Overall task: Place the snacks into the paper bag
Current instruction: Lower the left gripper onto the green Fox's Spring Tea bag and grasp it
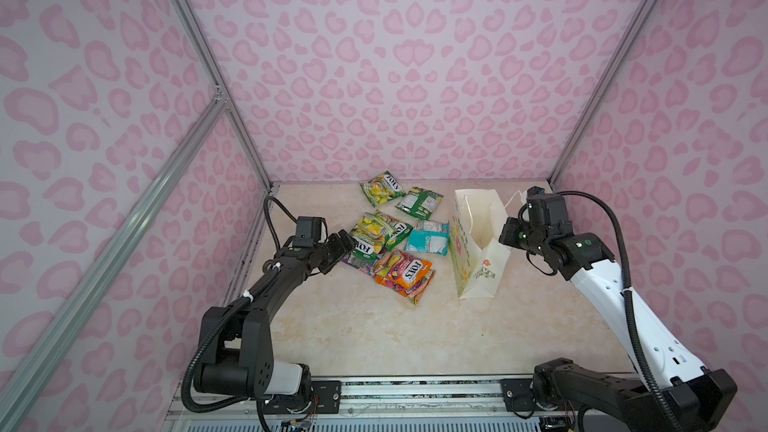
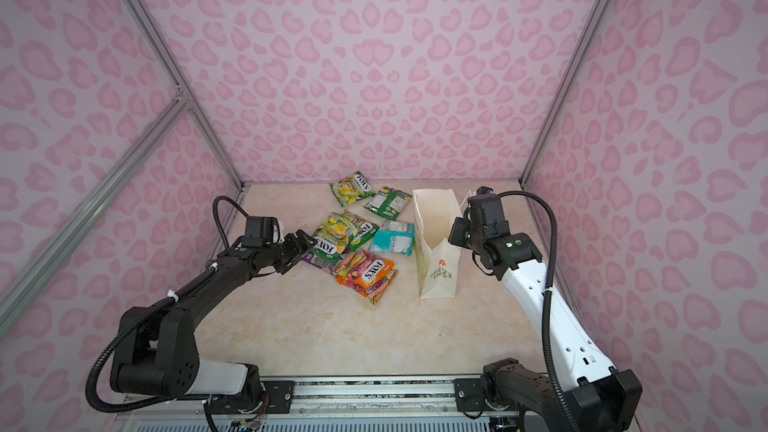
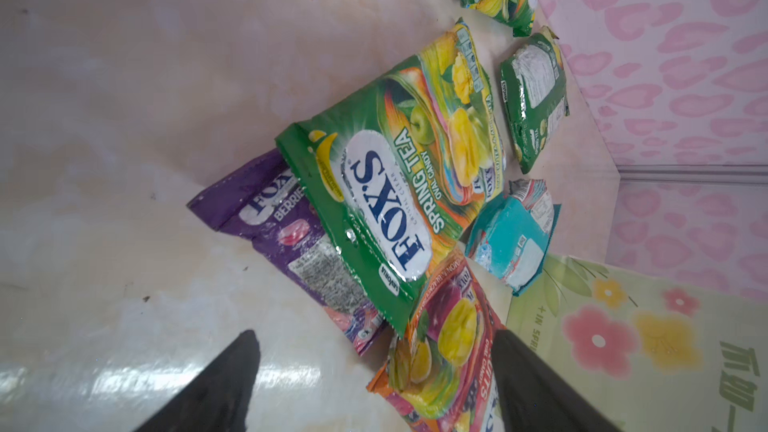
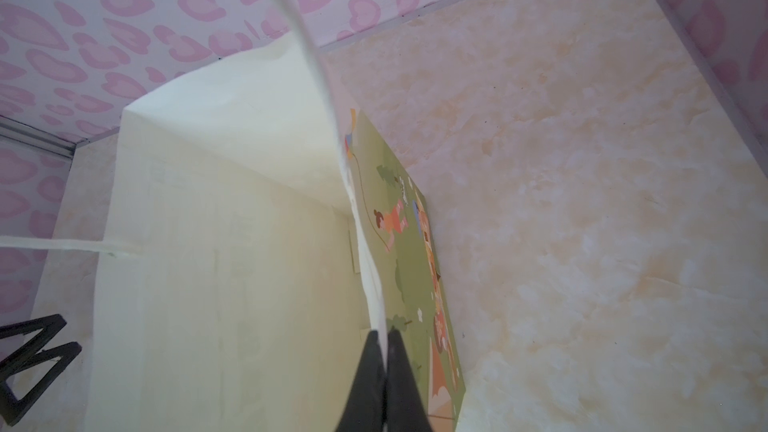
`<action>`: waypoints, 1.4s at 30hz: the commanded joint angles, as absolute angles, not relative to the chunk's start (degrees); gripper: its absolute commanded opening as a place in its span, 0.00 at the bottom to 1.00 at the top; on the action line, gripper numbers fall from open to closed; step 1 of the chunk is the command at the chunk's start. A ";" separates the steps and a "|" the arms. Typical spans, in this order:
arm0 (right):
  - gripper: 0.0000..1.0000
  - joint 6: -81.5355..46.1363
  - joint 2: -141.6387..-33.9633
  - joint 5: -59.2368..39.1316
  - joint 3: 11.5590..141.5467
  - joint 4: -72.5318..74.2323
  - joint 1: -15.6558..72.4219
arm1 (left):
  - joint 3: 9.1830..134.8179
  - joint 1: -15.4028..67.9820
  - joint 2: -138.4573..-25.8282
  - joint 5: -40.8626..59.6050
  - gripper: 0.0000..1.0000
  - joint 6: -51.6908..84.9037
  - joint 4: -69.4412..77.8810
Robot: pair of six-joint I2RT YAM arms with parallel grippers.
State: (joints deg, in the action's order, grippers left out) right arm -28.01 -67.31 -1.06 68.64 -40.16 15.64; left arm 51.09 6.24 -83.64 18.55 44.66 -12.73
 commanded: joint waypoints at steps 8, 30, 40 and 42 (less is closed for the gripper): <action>0.00 -27.25 -66.28 -2.91 67.92 -40.08 15.72 | 52.62 4.13 -92.58 19.20 0.79 49.26 -0.10; 0.00 -27.15 -65.57 -3.81 67.72 -39.42 15.67 | 52.90 3.16 -102.66 24.07 0.40 52.86 10.06; 0.00 -27.12 -65.92 -4.04 67.96 -39.29 15.63 | 52.75 3.08 -103.49 26.86 0.16 54.60 15.79; 0.00 -27.13 -65.83 -4.05 67.84 -39.15 15.60 | 52.73 3.08 -102.13 27.58 0.14 54.79 15.73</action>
State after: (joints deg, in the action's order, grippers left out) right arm -27.42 -65.67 -3.64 67.81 -40.10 15.64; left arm 52.51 3.07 -103.81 25.67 53.98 12.88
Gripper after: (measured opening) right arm 0.049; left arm 0.144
